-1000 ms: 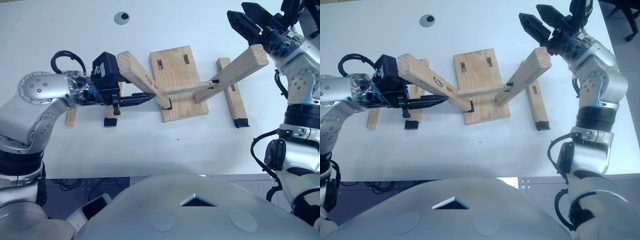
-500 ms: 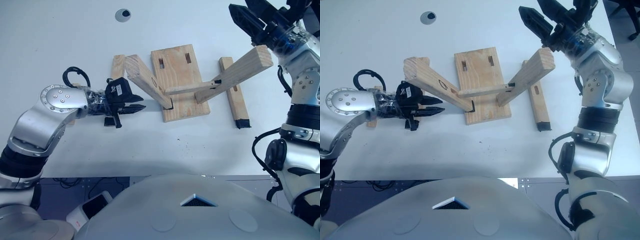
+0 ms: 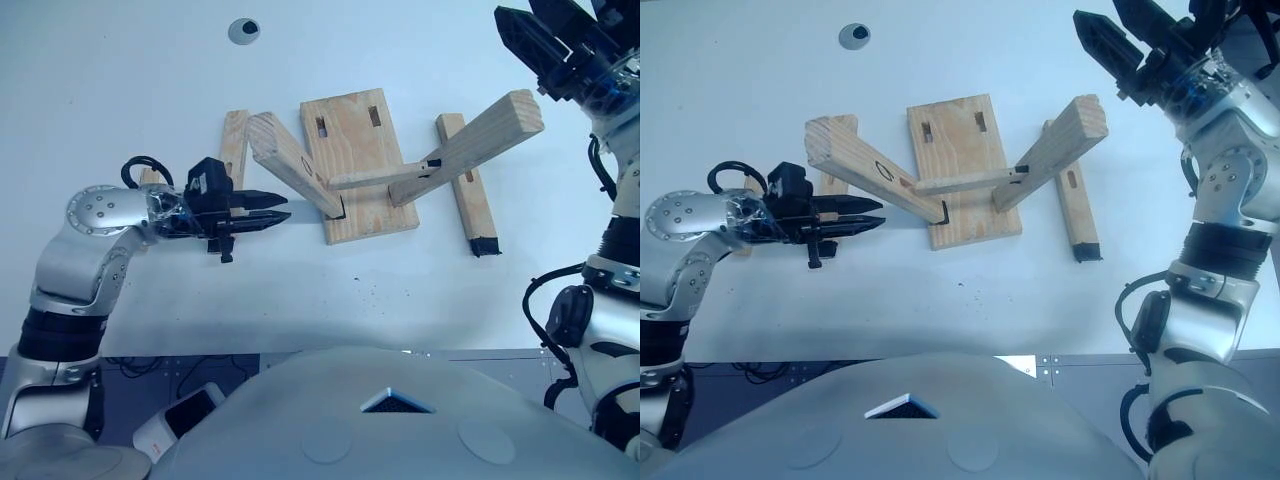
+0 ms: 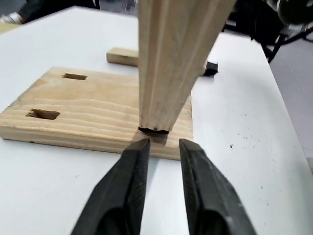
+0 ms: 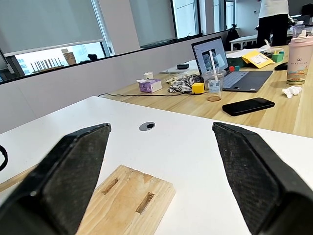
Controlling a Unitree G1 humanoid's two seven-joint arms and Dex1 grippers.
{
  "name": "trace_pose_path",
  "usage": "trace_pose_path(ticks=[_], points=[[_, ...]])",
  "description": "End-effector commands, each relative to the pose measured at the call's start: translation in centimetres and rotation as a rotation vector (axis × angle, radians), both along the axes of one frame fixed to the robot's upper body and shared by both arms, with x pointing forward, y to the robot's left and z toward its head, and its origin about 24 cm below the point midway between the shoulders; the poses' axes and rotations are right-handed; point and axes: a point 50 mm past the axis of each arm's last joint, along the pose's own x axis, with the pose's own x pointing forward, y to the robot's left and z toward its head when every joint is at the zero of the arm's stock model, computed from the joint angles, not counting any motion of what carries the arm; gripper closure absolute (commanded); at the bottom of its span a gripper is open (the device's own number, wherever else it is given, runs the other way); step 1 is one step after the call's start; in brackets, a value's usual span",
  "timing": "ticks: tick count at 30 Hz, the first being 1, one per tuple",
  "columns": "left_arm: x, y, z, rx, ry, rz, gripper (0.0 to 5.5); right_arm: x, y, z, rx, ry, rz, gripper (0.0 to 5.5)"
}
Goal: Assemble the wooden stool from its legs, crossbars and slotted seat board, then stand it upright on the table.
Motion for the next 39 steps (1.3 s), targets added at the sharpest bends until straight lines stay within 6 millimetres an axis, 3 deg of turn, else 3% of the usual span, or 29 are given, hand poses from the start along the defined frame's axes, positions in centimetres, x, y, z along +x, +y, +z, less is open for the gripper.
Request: trace_pose_path(ticks=[1,6,20,24,39], points=[[0.0,0.2,-0.2,-0.053,-0.003,0.023,3.70,0.2,-0.2,0.3,-0.026,-0.006,-0.005,1.67],[-0.6,-0.2,0.0,-0.148,0.003,-0.002,3.06,0.5,0.0,0.2,-0.032,-0.004,-0.004,1.67],[0.0,-2.3,0.5,-0.318,-0.034,0.064,0.99,1.1,0.3,0.1,-0.049,0.006,0.018,1.67],[0.8,-2.6,1.0,-0.342,-0.071,0.116,0.99,1.1,0.5,-0.2,-0.057,0.015,0.021,1.67],[0.0,-3.3,1.4,-0.332,-0.099,0.011,3.05,1.2,0.3,-0.2,-0.071,0.012,0.018,1.67]])
